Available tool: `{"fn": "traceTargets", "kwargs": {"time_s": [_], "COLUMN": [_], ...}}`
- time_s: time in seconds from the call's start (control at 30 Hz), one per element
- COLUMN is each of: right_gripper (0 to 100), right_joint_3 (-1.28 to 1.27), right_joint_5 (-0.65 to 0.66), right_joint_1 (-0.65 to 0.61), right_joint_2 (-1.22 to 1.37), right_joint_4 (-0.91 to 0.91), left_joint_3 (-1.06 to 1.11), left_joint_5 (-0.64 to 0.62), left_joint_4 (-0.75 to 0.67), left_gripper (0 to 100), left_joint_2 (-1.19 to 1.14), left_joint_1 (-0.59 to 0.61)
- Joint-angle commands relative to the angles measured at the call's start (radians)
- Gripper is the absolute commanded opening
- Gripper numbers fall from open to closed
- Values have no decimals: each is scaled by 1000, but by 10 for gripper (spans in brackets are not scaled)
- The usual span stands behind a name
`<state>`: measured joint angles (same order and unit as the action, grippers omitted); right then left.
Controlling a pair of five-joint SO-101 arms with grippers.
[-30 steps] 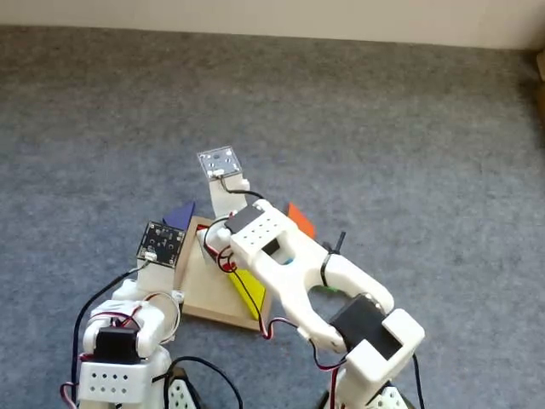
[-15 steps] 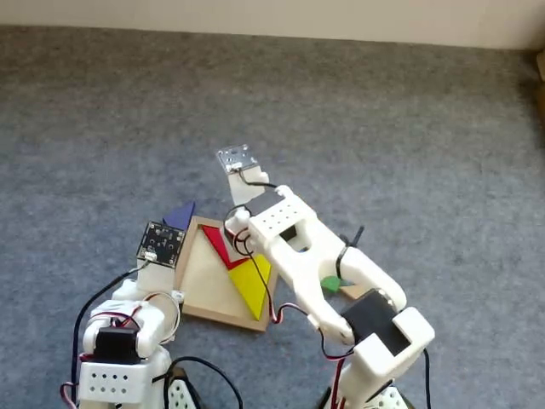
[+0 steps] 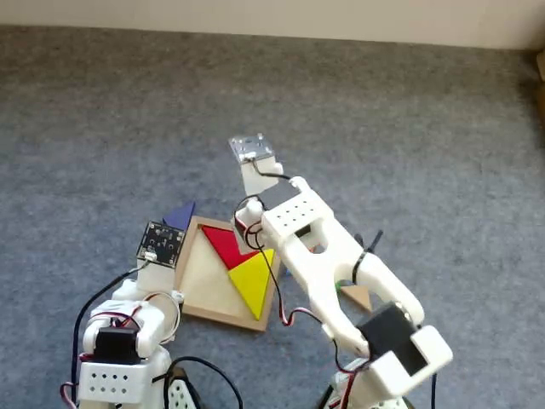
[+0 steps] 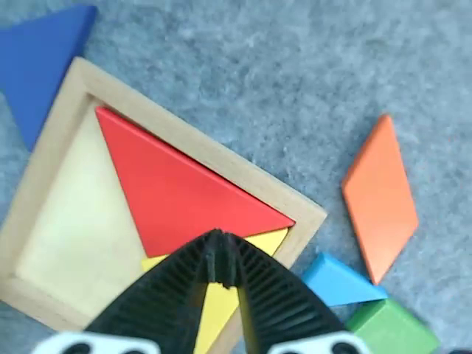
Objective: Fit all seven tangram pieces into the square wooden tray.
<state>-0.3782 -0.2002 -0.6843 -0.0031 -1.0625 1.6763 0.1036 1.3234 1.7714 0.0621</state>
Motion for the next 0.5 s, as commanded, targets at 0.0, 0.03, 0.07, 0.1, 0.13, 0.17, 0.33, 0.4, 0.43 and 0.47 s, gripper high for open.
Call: {"fn": "traceTargets", "kwargs": {"time_s": [0.0, 0.03, 0.07, 0.1, 0.13, 0.17, 0.33, 0.4, 0.43, 0.47], "right_gripper": [5, 5, 5, 5, 5, 5, 5, 5, 5, 5], "right_joint_3": [25, 25, 24, 22, 10, -5, -101, -128, -140, -147], "right_joint_5": [-112, -146, -178, -207, -236, -261, -348, -377, -393, -407], "right_joint_1": [-58, -79, -96, -107, -114, -120, -160, -194, -214, -229], "right_joint_2": [-70, -70, -70, -70, -71, -77, -81, -79, -79, -79], "right_joint_4": [-13, -13, -15, -16, -16, -16, -10, -10, -10, -10], "left_joint_3": [21, 21, 21, 21, 21, 21, 21, 21, 21, 21], "left_joint_5": [0, 0, 0, 0, 0, 0, 0, 0, 0, 0], "left_joint_4": [0, 0, 0, 0, 0, 0, 0, 0, 0, 0], "left_gripper": [51, 51, 51, 51, 51, 51, 51, 51, 51, 51], "left_joint_2": [41, 41, 41, 41, 41, 41, 41, 41, 41, 41], "left_joint_1": [4, 4, 4, 4, 4, 4, 4, 4, 4, 4]}}
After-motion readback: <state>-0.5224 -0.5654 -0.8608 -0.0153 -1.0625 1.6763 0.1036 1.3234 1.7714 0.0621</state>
